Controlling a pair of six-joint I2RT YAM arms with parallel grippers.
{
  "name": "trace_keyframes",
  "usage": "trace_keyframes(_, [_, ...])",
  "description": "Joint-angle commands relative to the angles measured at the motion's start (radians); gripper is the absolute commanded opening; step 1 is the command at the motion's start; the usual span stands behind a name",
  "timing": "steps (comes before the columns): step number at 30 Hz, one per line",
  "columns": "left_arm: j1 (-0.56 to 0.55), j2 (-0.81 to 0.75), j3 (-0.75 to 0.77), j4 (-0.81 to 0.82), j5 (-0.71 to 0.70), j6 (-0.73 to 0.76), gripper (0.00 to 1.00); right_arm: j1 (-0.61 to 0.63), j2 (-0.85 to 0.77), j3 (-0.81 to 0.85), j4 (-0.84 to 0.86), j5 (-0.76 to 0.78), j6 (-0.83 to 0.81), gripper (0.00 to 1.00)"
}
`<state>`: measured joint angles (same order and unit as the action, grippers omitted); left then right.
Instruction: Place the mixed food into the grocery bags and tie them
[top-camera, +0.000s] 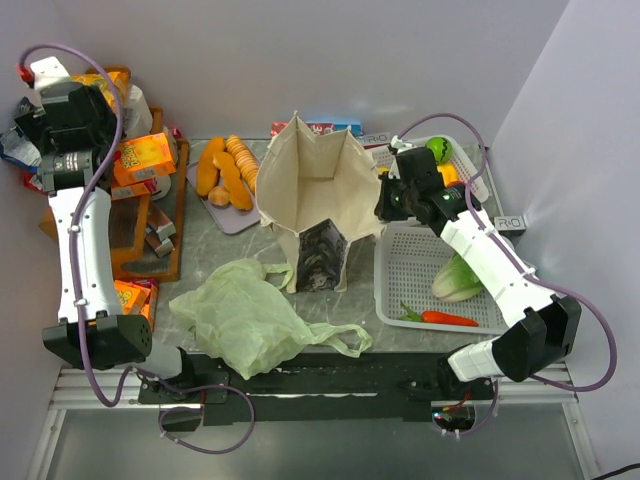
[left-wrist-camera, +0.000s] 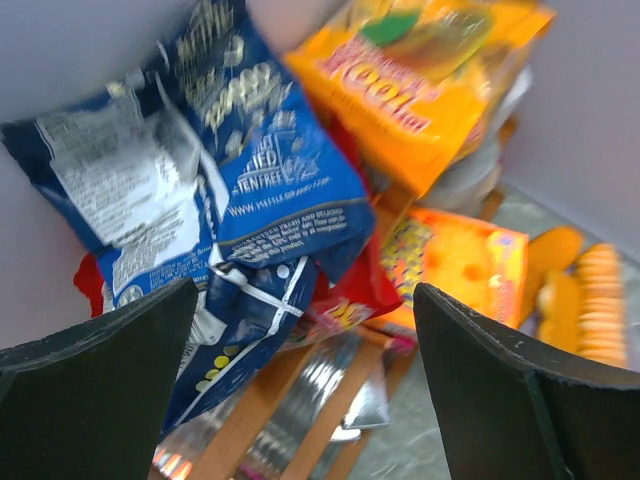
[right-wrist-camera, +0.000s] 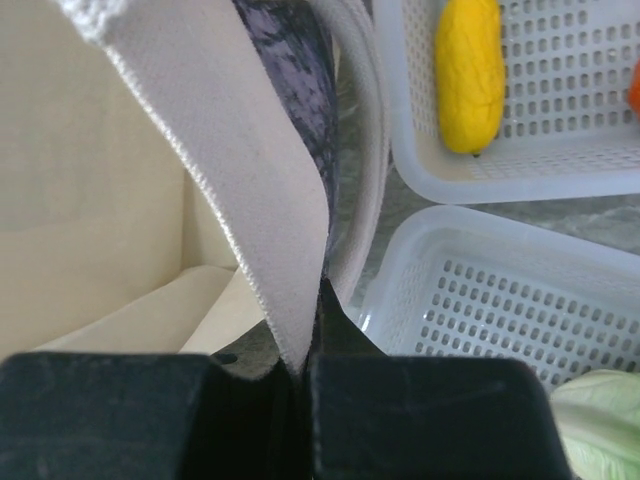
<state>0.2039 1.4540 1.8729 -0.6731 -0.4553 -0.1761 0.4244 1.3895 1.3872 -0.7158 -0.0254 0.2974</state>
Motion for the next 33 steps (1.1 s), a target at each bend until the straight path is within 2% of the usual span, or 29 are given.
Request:
trace_keyframes(1, [0.017, -0.046, -0.049, 0.039, -0.103, 0.044, 0.96, -0.006, -0.04, -0.004, 0.099, -0.07, -0.007, 0.0])
trace_keyframes(4, [0.022, -0.04, -0.066, 0.061, -0.158, 0.061, 0.96, -0.004, -0.04, -0.01, 0.105, -0.08, -0.014, 0.0])
trace_keyframes(10, [0.034, 0.014, -0.07, 0.061, -0.157, 0.066, 0.96, -0.004, -0.056, -0.017, 0.105, -0.074, -0.017, 0.0])
trace_keyframes(16, [0.04, -0.004, -0.136, 0.112, -0.191, 0.095, 0.96, -0.004, -0.066, -0.019, 0.104, -0.073, -0.017, 0.0])
trace_keyframes(19, [0.043, 0.006, -0.135, 0.099, -0.187, 0.099, 1.0, -0.004, -0.073, -0.027, 0.108, -0.082, -0.014, 0.0])
trace_keyframes(22, [0.043, 0.005, -0.127, 0.075, -0.163, 0.081, 0.81, -0.006, -0.087, -0.033, 0.11, -0.074, -0.014, 0.0])
trace_keyframes(23, [0.043, -0.012, -0.13, 0.081, -0.16, 0.082, 0.65, -0.004, -0.09, -0.034, 0.111, -0.067, -0.014, 0.0])
trace_keyframes(25, [0.042, -0.032, -0.136, 0.098, -0.171, 0.086, 0.46, -0.004, -0.093, -0.037, 0.111, -0.064, -0.015, 0.0])
trace_keyframes(26, [0.035, -0.058, -0.138, 0.107, -0.174, 0.09, 0.32, -0.004, -0.095, -0.037, 0.108, -0.064, -0.014, 0.0])
trace_keyframes(29, [-0.007, -0.107, -0.155, 0.156, -0.21, 0.131, 0.22, -0.004, -0.092, -0.04, 0.11, -0.068, -0.012, 0.0])
trace_keyframes(31, [-0.088, -0.122, -0.172, 0.19, -0.314, 0.165, 0.18, -0.006, -0.095, -0.043, 0.108, -0.068, -0.012, 0.0])
trace_keyframes(33, [-0.167, -0.153, -0.195, 0.282, -0.403, 0.311, 0.14, -0.004, -0.096, -0.045, 0.105, -0.062, -0.012, 0.0])
